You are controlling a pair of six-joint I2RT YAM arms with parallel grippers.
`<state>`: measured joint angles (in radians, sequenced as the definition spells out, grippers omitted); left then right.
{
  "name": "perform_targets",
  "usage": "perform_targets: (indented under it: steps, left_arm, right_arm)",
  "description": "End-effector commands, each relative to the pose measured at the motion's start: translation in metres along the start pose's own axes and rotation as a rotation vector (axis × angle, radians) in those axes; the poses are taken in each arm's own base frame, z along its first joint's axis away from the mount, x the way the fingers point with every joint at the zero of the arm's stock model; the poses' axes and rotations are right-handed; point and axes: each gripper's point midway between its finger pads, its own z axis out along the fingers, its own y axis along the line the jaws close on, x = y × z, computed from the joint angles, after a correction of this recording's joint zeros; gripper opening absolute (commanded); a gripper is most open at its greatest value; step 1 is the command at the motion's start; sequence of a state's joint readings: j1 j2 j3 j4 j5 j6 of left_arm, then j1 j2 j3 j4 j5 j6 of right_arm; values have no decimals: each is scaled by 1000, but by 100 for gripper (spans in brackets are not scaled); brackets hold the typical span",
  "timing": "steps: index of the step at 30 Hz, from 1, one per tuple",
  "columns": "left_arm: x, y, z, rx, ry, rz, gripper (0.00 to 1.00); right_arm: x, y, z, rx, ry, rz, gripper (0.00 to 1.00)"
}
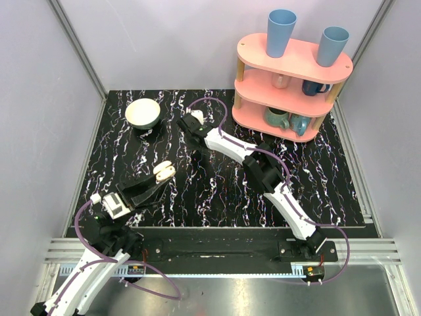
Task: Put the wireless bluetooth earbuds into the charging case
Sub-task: Pick up the right earbud from the center of the board.
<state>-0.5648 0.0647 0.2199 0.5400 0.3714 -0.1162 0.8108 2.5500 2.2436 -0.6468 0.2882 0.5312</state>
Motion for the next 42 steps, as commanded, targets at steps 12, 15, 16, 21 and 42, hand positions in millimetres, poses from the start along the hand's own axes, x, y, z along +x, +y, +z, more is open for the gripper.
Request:
perform_targets:
  steps: [12, 15, 16, 21, 42]
  left_arm:
    - [-19, -3, 3, 15, -49, 29, 0]
    - [-19, -2, 3, 15, -48, 29, 0]
    - [-19, -2, 3, 12, -49, 31, 0]
    - [-18, -1, 3, 11, -42, 34, 0]
    - [-9, 3, 6, 0, 13, 37, 0]
  right_arm:
    - [22, -5, -4, 31, 49, -58, 22]
    - [16, -3, -9, 21, 33, -61, 21]
    - [16, -4, -10, 21, 33, -64, 20]
    - [-17, 3, -42, -43, -106, -77, 15]
    - [-64, -21, -244, -185, -674, -95, 14]
